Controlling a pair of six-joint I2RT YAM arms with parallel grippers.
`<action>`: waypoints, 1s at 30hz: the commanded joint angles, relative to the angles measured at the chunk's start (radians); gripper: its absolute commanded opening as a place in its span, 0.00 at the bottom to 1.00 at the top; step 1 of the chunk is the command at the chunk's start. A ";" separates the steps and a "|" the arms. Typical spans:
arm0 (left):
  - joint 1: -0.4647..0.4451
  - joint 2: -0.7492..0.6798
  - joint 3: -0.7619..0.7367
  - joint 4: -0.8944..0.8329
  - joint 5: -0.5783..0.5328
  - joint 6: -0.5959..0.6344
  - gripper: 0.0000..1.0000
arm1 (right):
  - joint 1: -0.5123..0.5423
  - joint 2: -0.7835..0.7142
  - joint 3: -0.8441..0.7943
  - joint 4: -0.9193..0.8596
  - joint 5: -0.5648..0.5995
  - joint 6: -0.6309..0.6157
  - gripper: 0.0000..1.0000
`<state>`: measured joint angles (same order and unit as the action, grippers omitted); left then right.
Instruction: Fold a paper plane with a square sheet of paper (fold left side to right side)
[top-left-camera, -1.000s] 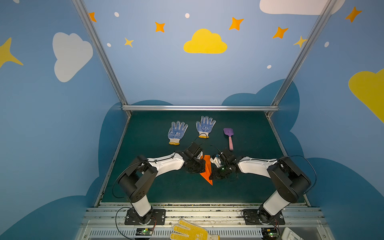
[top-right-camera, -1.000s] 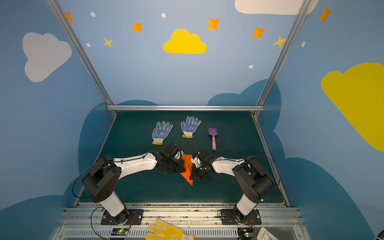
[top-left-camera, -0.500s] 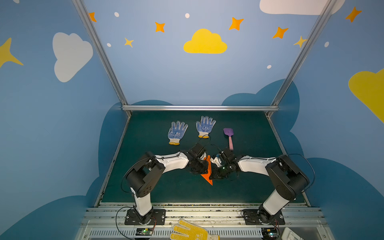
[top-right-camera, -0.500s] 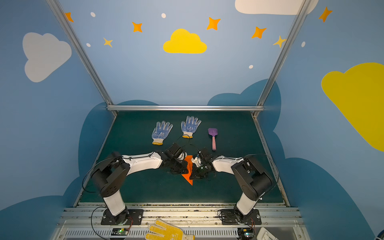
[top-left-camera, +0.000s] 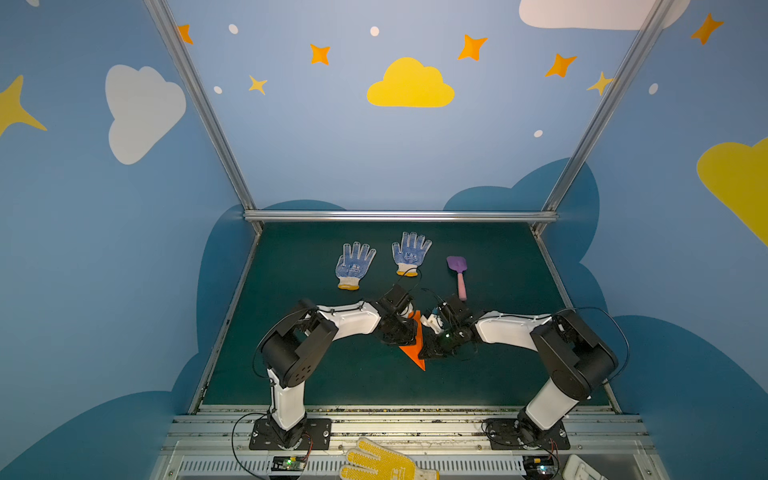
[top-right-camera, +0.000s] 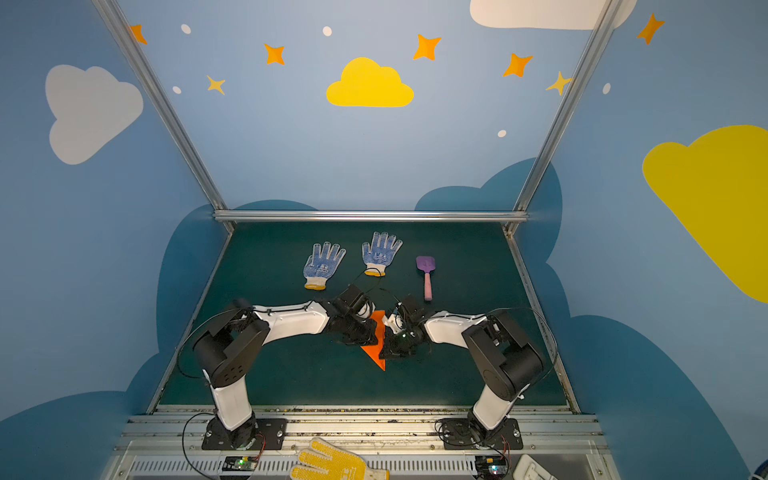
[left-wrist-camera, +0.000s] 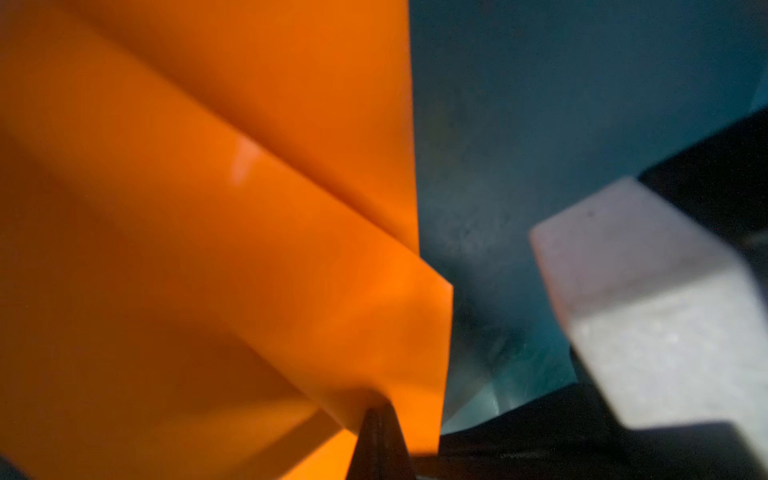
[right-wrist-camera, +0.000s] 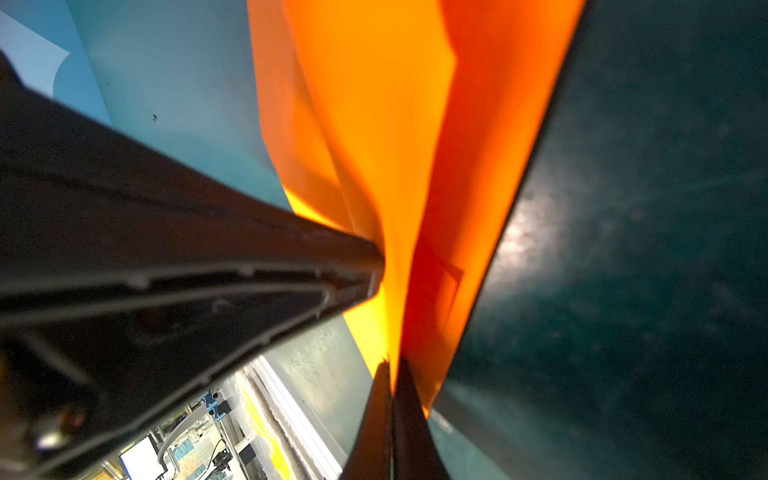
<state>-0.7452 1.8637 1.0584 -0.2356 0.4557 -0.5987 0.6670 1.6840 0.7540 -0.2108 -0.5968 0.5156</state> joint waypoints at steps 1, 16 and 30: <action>0.016 0.018 0.017 0.008 -0.021 0.014 0.04 | -0.001 0.033 0.001 -0.076 0.042 -0.010 0.00; 0.032 0.045 0.030 0.004 -0.017 0.022 0.04 | -0.001 0.025 0.023 -0.099 0.037 -0.023 0.04; 0.018 0.023 0.049 0.022 0.045 0.013 0.04 | -0.001 0.029 0.030 -0.111 0.042 -0.032 0.00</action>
<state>-0.7219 1.8870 1.0782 -0.2142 0.4854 -0.5987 0.6670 1.6894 0.7792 -0.2520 -0.5949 0.5037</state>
